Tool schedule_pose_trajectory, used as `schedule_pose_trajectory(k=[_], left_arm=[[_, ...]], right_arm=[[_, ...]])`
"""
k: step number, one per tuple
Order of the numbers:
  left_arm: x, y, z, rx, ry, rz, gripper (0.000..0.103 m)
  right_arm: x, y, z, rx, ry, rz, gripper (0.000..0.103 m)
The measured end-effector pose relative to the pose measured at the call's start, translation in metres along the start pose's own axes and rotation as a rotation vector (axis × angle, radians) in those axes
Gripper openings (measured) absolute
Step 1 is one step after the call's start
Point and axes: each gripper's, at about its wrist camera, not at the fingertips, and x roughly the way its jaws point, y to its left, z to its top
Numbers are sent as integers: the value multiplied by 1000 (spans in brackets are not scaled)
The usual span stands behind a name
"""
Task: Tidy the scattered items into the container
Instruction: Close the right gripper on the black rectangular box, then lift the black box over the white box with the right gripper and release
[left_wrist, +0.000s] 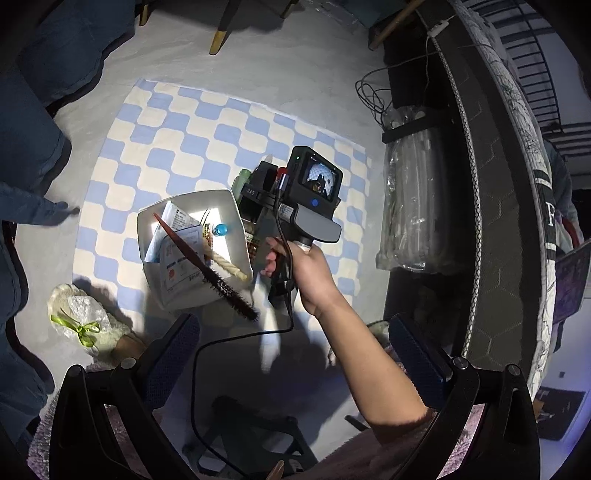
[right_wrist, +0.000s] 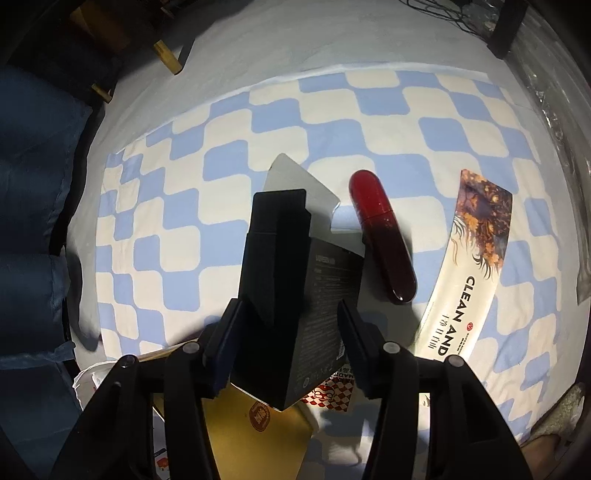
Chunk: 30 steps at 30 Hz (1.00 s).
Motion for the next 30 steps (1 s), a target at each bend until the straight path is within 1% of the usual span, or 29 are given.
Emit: schedule_pose_trajectory(k=[2, 5, 7, 10, 12, 14, 16, 18, 19, 21, 22, 23, 24, 26, 28, 30], left_arm=[[-3, -1, 0, 7, -15, 13, 103], [-5, -6, -4, 27, -15, -12, 103], [-4, -5, -6, 33, -10, -13, 103], [-6, 0, -5, 19, -10, -22, 103], [-10, 4, -5, 6, -25, -32, 103], [-12, 7, -5, 0, -36, -30, 103], [-11, 7, -5, -12, -31, -33, 103], [-10, 5, -5, -14, -21, -41, 103], [-9, 2, -5, -5, -17, -47, 103], [-10, -2, -5, 23, -16, -54, 103], [-10, -4, -5, 39, -22, -48, 103], [-9, -6, -4, 55, -28, -34, 103], [-6, -6, -3, 65, -28, -14, 103], [1, 0, 1, 39, -17, 20, 103], [10, 10, 5, -16, 2, 47, 103], [20, 16, 9, -48, 22, 80, 103]], right_arm=[[3, 0, 2, 5, 21, 0, 59], [4, -4, 3, 21, 31, 12, 60], [4, -6, 3, 25, 34, 10, 63], [0, -11, 3, 56, 44, -8, 63], [-2, -13, 1, 94, 56, -19, 63], [0, -5, 0, 71, 64, -16, 64], [4, 6, -3, 9, 71, -70, 65], [9, 11, -4, -45, 80, -121, 64], [13, 8, -5, -52, 93, -155, 64], [21, -7, -8, -33, 126, -183, 63], [24, -19, -10, -16, 143, -179, 63], [24, -30, -12, 1, 138, -137, 54], [22, -41, -15, 21, 126, -65, 44], [16, -56, -20, 46, 126, -39, 44], [1, -70, -27, 59, 99, -24, 44], [-19, -85, -34, 103, 81, 42, 44]])
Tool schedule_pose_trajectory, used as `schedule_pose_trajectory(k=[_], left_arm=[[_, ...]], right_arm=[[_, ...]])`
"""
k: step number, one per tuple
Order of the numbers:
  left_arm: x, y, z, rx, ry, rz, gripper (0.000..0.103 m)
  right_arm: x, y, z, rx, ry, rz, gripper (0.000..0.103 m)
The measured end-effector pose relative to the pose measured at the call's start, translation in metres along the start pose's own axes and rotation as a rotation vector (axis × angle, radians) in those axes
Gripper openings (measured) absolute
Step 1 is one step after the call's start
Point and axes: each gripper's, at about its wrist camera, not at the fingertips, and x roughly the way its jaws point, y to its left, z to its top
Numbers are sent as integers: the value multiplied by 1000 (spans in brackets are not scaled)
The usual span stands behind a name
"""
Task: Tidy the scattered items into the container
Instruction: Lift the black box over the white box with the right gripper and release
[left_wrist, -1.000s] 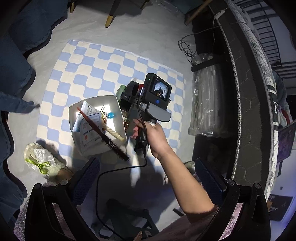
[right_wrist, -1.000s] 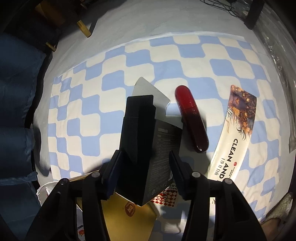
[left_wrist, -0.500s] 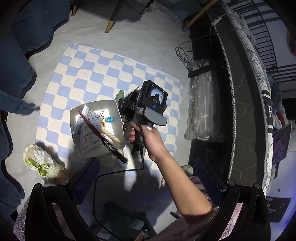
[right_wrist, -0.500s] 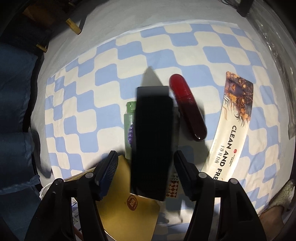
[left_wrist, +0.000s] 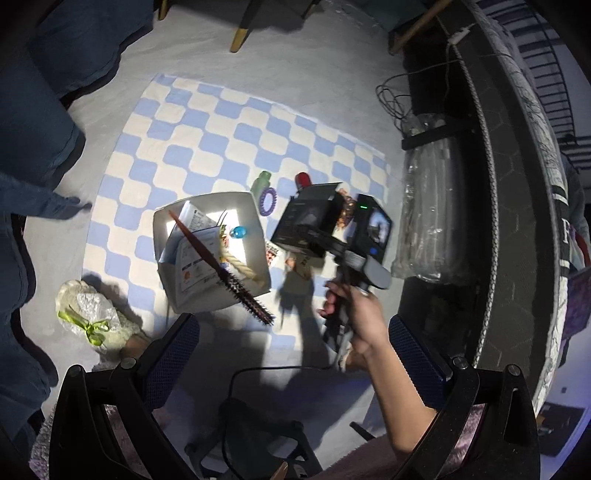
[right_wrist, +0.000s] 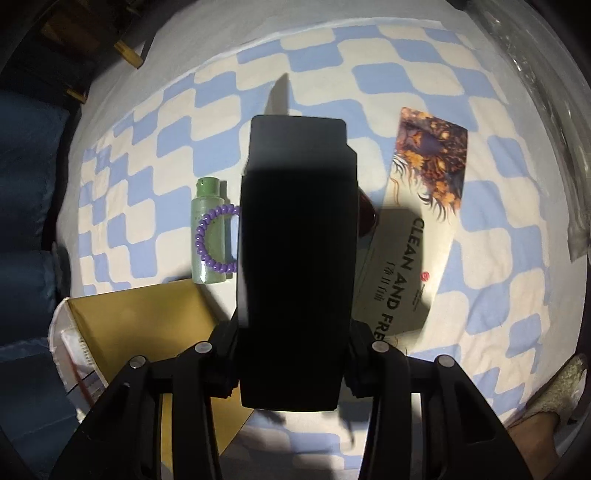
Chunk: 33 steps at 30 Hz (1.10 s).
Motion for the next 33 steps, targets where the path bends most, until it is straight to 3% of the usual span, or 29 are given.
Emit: schedule_pose_trajectory(k=[4, 8, 14, 18, 23, 26, 29, 33], left_arm=[[19, 0, 6, -35, 45, 32, 103], [22, -12, 14, -58, 37, -17, 103], [31, -33, 0, 20, 50, -118, 103], [46, -45, -11, 87, 76, -175, 103], [59, -62, -21, 193, 76, -201, 103], [69, -58, -20, 163, 106, -246, 103], [76, -47, -10, 106, 152, -326, 103], [77, -38, 3, 82, 157, -320, 103]], right_arm=[[-55, -25, -16, 131, -37, 173, 44], [-119, -23, -39, 84, -100, 290, 44], [-202, 13, -102, -193, -245, 154, 44], [-232, 32, -155, -337, -364, 71, 44], [-224, 40, -181, -341, -399, 49, 44], [-223, 43, -190, -342, -415, 49, 44], [-225, 55, -206, -435, -490, -18, 44], [-231, 79, -220, -590, -609, -125, 44]])
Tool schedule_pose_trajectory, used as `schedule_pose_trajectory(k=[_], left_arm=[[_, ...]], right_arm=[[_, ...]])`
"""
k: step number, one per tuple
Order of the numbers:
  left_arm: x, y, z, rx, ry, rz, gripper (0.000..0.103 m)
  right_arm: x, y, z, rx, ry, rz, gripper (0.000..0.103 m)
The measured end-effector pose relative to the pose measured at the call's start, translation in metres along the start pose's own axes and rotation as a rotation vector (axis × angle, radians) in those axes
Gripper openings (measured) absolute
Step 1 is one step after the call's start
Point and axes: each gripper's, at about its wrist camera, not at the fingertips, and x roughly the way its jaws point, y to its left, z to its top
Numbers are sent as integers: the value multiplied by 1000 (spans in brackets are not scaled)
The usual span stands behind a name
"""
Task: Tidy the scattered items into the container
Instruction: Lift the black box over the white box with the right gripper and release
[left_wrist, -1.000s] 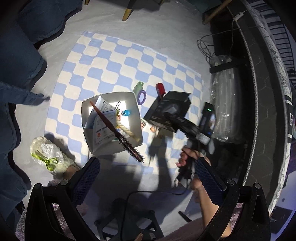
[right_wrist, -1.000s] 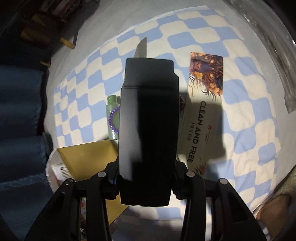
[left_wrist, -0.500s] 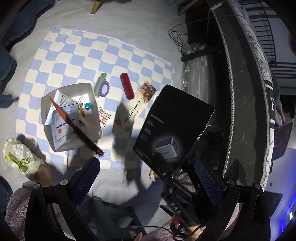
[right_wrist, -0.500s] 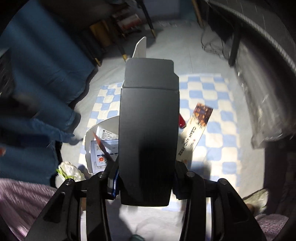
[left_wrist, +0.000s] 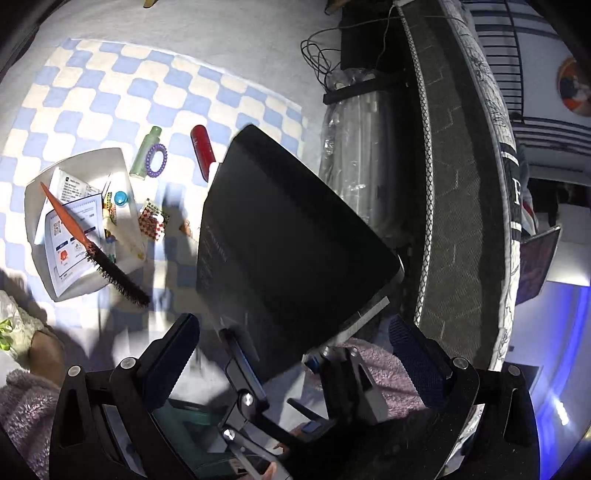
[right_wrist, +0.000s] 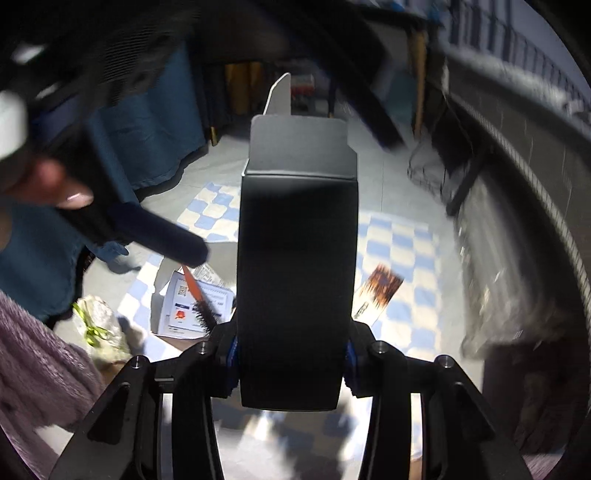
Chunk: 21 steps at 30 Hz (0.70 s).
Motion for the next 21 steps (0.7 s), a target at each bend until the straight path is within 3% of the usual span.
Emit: schedule_pose_trajectory(k=[5, 12, 15, 17, 21], left_arm=[[2, 22, 9, -63, 73, 39, 103], [4, 38, 20, -89, 105, 61, 100], [5, 34, 22, -24, 98, 97, 81], [6, 30, 23, 20, 104, 94, 57], [4, 35, 19, 21, 81, 53, 55]], right_arm=[[-3, 15, 2, -138, -71, -80, 44], [-10, 38, -3, -419, -182, -187, 43], [-11, 49, -10, -535, -220, -221, 43], [-10, 50, -9, -571, -219, -221, 43], [-8, 50, -9, -588, -216, -216, 43]])
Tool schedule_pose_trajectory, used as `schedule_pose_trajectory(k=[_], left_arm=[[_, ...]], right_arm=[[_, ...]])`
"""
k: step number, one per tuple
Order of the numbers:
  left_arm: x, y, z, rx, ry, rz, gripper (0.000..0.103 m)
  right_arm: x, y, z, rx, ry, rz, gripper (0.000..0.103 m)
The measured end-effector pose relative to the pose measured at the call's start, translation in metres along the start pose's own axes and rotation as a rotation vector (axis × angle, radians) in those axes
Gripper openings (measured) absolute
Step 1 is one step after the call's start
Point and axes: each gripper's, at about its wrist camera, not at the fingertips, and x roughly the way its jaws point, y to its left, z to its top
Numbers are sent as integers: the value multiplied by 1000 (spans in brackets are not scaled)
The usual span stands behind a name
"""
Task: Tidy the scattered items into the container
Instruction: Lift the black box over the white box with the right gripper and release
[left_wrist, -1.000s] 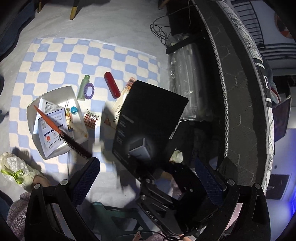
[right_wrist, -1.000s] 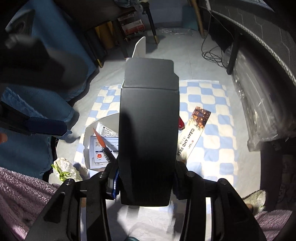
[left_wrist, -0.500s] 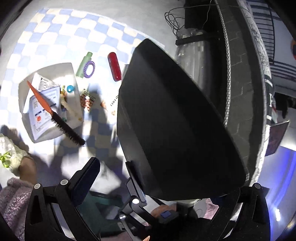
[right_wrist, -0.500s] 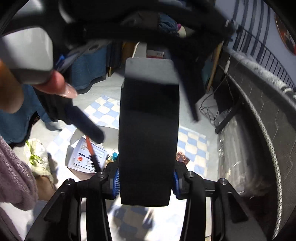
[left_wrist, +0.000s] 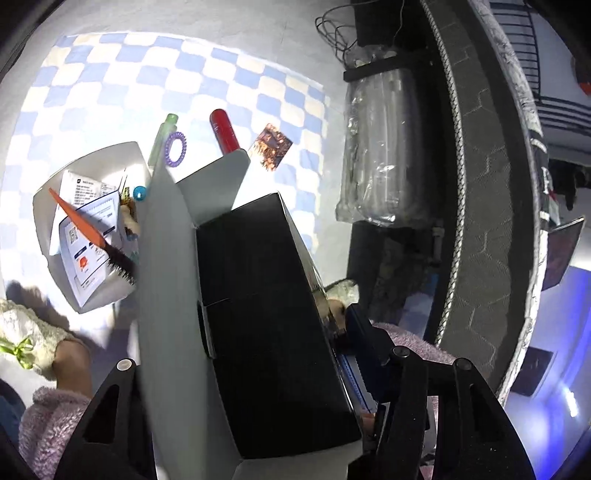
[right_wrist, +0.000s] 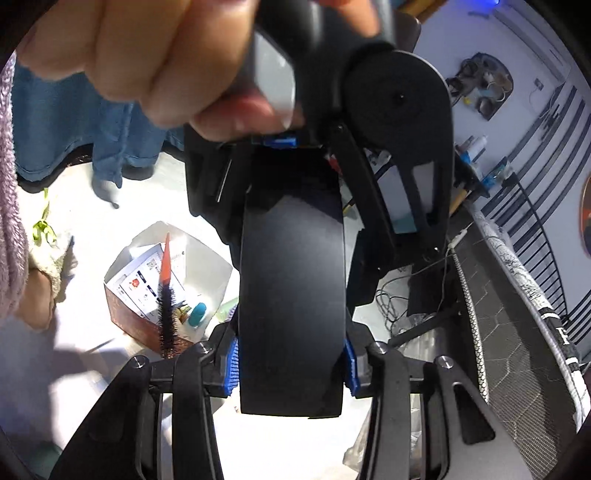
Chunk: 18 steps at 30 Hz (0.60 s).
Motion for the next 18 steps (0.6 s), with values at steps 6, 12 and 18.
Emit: schedule_pose_trajectory(k=[6, 12, 18], left_arm=[[-11, 38, -6, -178, -56, -81, 41], [-33, 54, -8, -222, -162, -38, 41], [-37, 36, -12, -216, -248, 173, 40]], right_arm=[[-1, 8, 4, -65, -5, -25, 54], [-7, 24, 0, -155, -68, -72, 64], [7, -6, -3, 23, 31, 35, 68]])
